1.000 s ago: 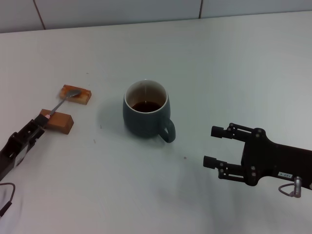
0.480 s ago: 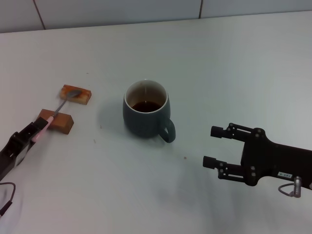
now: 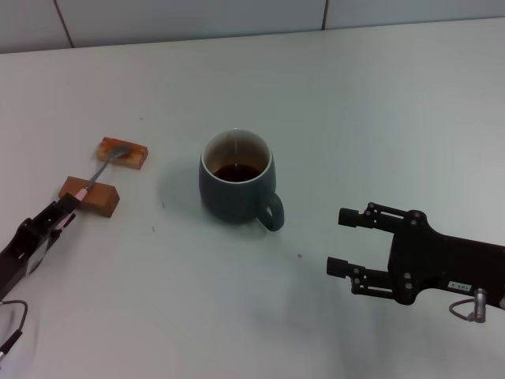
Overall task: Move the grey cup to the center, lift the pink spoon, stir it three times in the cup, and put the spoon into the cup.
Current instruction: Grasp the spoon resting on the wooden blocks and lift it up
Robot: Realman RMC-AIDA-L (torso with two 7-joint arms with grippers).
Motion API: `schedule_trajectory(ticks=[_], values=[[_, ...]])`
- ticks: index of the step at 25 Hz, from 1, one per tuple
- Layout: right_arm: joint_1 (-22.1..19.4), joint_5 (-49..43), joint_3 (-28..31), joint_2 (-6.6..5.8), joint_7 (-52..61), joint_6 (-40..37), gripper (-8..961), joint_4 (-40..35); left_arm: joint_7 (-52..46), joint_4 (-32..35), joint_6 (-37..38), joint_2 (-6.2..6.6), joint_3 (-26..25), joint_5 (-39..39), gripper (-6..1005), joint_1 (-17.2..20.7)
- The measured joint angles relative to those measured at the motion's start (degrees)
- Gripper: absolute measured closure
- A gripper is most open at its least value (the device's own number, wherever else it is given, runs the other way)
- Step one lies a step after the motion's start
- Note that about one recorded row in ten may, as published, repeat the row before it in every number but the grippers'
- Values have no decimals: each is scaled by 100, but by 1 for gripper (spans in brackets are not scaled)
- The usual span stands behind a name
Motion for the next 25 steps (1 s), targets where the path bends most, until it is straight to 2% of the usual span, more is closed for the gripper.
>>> schedule_trajectory(ticks=[17,22,25], values=[[-11,0,-35,-9,0,-7,209,0,-5,-122,1,-7,-11,-1,635,15],[-17,0,-53,-9,0,-3,209,0,25,-135,9,-9,-28,-11,713,18],[-23,0,-53,-9,0,-5,209,-8,25,-141,18,-9,-33,-22,712,18]])
